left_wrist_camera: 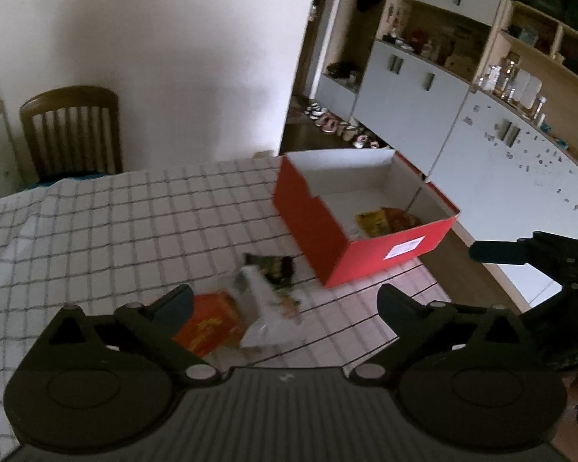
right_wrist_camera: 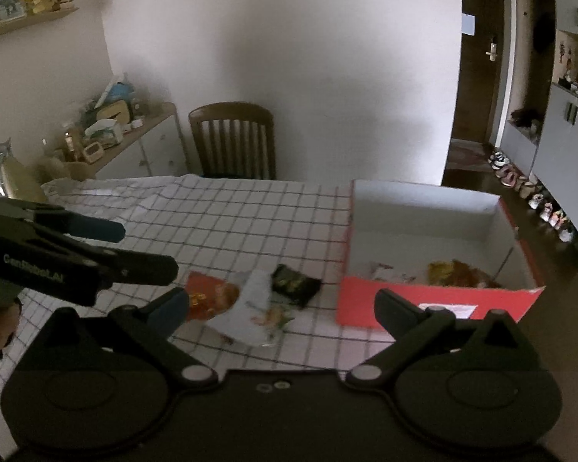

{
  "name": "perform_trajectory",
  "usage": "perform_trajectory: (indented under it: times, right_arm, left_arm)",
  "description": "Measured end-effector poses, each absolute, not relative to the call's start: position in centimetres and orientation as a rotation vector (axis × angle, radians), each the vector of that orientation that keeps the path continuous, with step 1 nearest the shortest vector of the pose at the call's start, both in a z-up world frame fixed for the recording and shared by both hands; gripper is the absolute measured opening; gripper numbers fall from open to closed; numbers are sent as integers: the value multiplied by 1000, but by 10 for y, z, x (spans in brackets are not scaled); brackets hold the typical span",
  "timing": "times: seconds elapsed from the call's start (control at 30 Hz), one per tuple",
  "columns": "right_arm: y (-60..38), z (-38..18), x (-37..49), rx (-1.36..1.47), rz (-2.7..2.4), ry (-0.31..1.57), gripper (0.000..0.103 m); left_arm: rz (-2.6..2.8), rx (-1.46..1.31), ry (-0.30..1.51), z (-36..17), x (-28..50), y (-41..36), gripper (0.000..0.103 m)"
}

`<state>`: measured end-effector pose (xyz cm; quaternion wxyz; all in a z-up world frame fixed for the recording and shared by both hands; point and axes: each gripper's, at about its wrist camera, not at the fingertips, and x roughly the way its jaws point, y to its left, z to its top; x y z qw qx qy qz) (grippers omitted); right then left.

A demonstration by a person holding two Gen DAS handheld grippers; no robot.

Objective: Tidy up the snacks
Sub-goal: 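Withdraw both grippers from the red box back over the snacks on the table, then grasp the small dark packet with the right gripper while left grasps the blue cookie packet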

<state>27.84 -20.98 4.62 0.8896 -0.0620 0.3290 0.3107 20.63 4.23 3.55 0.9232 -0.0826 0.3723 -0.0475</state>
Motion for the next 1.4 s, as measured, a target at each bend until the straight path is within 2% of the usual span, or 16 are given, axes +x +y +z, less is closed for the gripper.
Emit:
perform_trajectory:
  times: [0.63, 1.1, 1.4]
  right_arm:
    - [-151, -12, 209, -121, 726, 777, 100]
    - [-106, -67, 198, -227, 768, 864, 81]
    - [-81, -90, 198, -296, 806, 882, 71]
  left_arm:
    - [55, -298, 888, -38, 152, 117, 102]
    - [210, -414, 1030, -99, 179, 134, 102]
    - [278, -556, 1084, -118, 195, 146, 101]
